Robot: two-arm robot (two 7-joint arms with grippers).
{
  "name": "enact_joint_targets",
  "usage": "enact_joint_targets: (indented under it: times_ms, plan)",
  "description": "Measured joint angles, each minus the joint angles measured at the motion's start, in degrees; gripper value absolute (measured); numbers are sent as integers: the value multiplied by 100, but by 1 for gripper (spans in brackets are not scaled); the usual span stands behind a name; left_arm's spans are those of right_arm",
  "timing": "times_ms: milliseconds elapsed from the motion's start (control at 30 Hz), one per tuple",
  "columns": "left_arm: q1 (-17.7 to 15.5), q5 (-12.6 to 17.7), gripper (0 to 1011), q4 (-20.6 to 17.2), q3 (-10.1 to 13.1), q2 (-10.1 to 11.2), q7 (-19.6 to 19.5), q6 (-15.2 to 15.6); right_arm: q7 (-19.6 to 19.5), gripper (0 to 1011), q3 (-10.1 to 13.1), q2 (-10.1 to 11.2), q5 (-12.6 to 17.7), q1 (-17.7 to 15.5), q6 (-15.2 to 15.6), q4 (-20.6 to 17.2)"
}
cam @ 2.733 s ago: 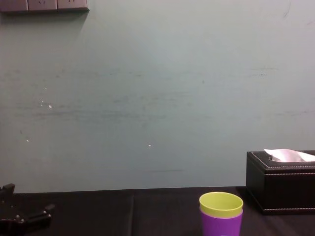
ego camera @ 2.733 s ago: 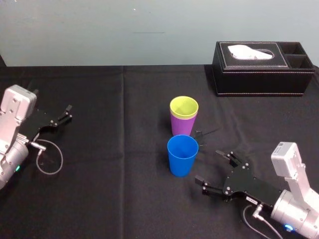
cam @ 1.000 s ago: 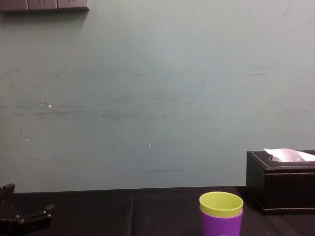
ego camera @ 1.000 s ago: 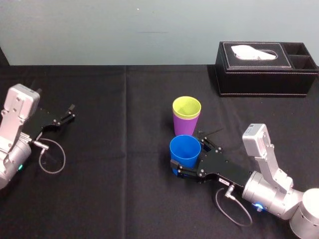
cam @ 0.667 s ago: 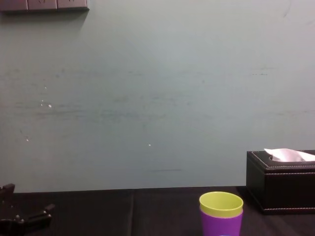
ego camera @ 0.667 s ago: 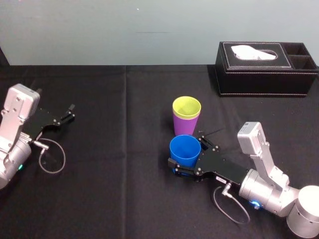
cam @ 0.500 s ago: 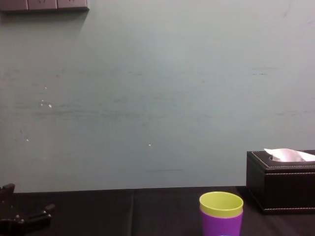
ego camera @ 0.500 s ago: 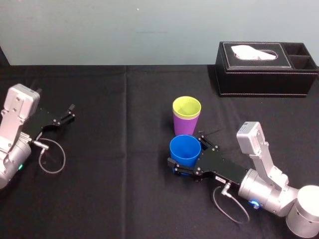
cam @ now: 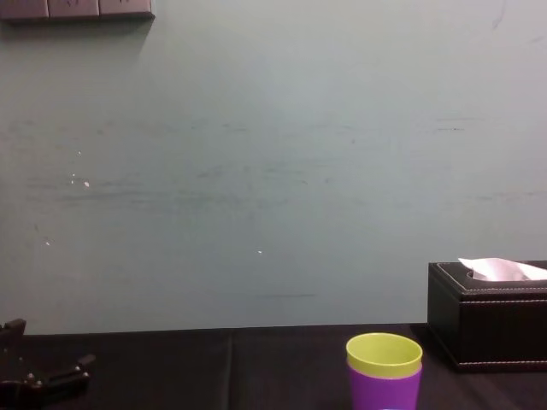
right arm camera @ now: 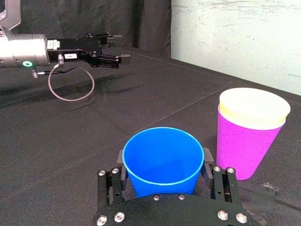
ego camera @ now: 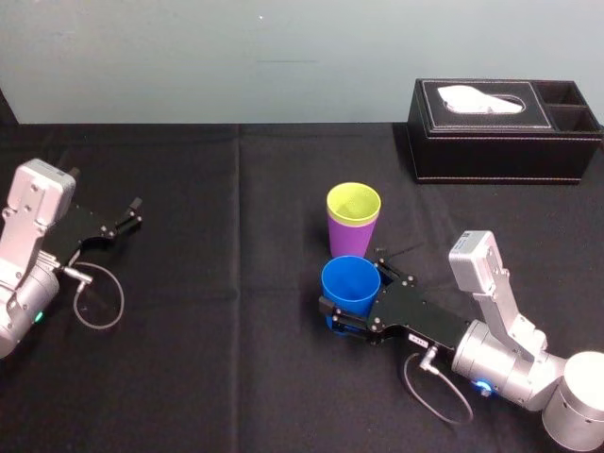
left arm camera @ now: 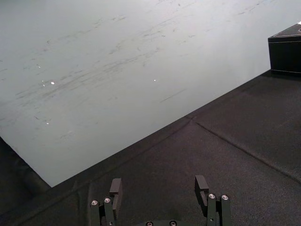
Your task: Stack the three plastic cups sequentially using one hand.
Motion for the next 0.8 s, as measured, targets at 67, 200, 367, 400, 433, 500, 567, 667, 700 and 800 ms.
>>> enact_joint_targets:
  times_ms: [67,200,367,400,433,500,567,667,700,800]
  plan:
    - [0,0,1011,0,0,0,0,0,0,883,1,1,1,-1,0,-1]
    - [0,0,1011,0,0,0,0,0,1,789,3,3,1,-3,-1,-3]
    - [0,0,1011,0,0,0,0,0,2,744,5,5,1,-4,-1,-5]
    - [0,0,1011,0,0,0,0,0,2,741,5,6,1,-4,-1,-6]
    - [0,0,1011,0,0,0,0,0,2,735,5,6,1,-4,-1,-8]
    - [0,0,1011,0,0,0,0,0,1,732,5,10,0,-7,-3,-19]
    - [0,0,1012,0,0,0,0,0,-12,724,9,34,-18,-21,-1,-94]
    - [0,0,1012,0,0,0,0,0,-87,723,22,81,-56,-38,113,-221]
    - [0,0,1011,0,0,0,0,0,-100,723,28,93,-58,-41,156,-259]
    - [0,0,1011,0,0,0,0,0,-158,723,63,148,-52,-44,334,-414]
